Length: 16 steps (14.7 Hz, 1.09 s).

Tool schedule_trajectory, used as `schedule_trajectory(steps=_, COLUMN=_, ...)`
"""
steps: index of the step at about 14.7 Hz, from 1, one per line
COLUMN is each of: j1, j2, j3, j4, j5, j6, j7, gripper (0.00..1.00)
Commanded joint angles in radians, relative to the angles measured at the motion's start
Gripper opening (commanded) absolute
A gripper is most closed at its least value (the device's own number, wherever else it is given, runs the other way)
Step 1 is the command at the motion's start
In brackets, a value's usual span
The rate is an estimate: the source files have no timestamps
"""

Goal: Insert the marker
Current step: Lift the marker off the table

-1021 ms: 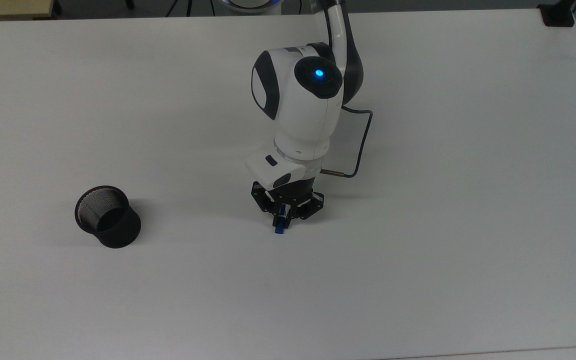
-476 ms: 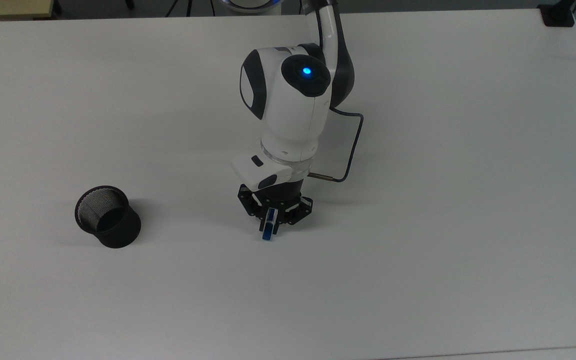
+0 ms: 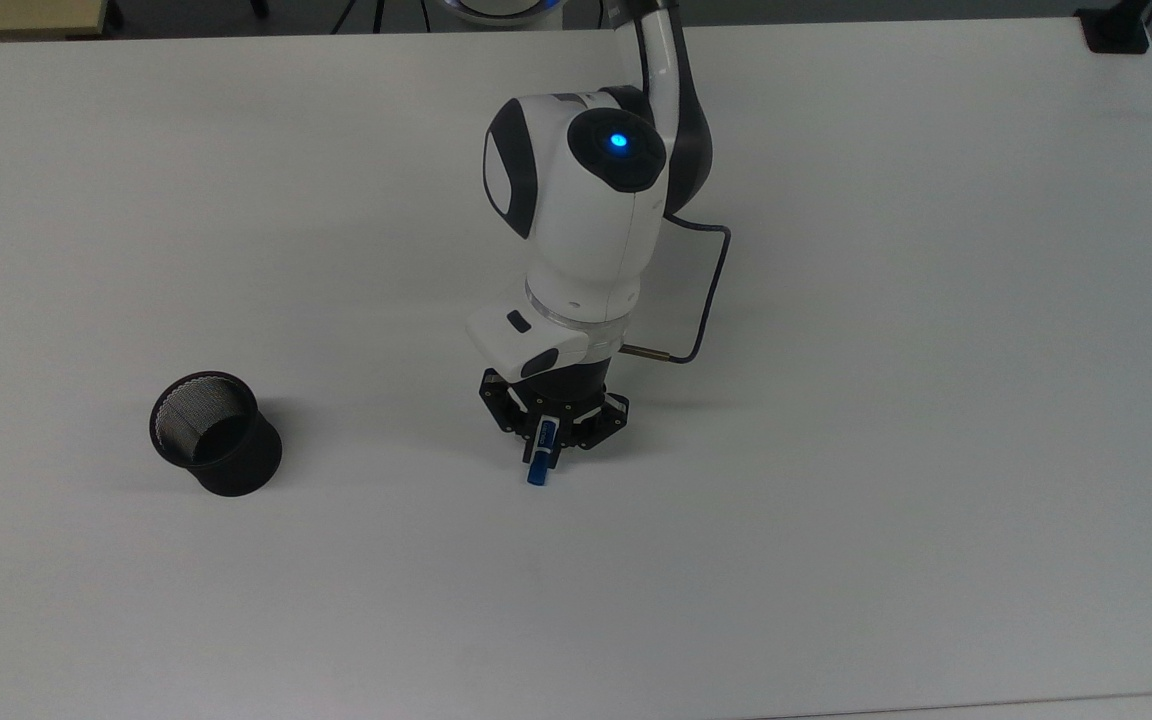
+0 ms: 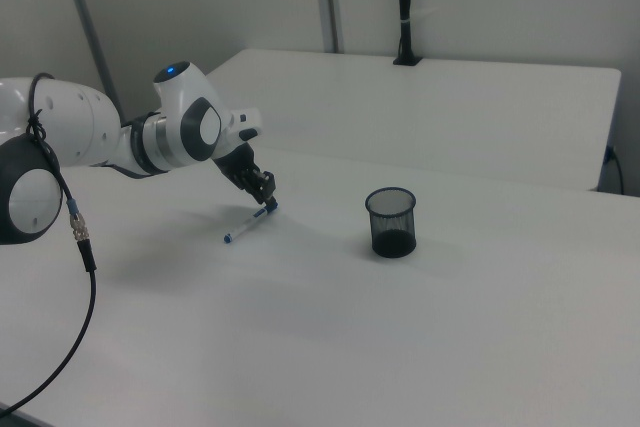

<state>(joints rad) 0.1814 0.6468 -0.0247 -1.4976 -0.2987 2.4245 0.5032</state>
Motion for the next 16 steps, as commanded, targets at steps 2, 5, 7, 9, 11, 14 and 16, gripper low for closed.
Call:
schedule_trajectory(steps=2, j1=0.004, j2=0.01, j3=-0.004, j4=0.002, j5=-0.025, j6=0.016, j7=0.028, gripper=0.57)
schedule_trajectory(steps=5, j1=0.006, j2=0.027, j3=-0.004, j4=0.005, j5=-0.028, j6=0.018, j7=0.028, gripper=0.49)
schedule_trajectory(steps=7, j1=0.007, j2=0.037, j3=-0.004, j4=0.007, j5=-0.031, j6=0.018, j7=0.028, gripper=0.36)
schedule_trajectory(steps=9, j1=0.007, j2=0.039, j3=-0.004, j4=0.007, j5=-0.033, j6=0.019, j7=0.029, gripper=0.22)
schedule_trajectory(steps=11, j1=0.004, j2=0.042, j3=-0.004, j4=0.008, j5=-0.031, j6=0.019, j7=0.029, gripper=0.12)
schedule_trajectory(steps=14, j1=-0.025, j2=0.028, j3=-0.006, j4=0.04, j5=-0.028, j6=0.036, j7=0.031, gripper=0.09)
schedule_trajectory(steps=16, j1=-0.08, j2=-0.028, j3=-0.006, j4=0.045, j5=-0.028, j6=0.036, j7=0.026, gripper=0.1)
